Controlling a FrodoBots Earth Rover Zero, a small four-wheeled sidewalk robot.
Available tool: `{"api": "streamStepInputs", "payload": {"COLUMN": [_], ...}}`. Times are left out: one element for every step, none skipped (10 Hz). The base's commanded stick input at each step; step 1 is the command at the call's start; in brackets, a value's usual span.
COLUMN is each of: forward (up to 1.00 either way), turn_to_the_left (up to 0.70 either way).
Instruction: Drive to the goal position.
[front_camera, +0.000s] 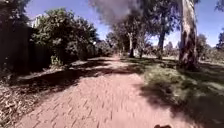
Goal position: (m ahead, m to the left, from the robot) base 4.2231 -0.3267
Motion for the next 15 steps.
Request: {"api": "streamStepInputs", "payload": {"forward": [0.70,0.70,0.70,0.70,0.70,0.70,0.70,0.70,0.70,0.70,0.70,0.70,0.70,0.70,0.70], "turn_to_the_left": [0.00,0.00,0.00,0.00,0.00,0.00,0.00,0.00,0.00,0.00,0.00,0.00,0.00,0.00,0.00]}}
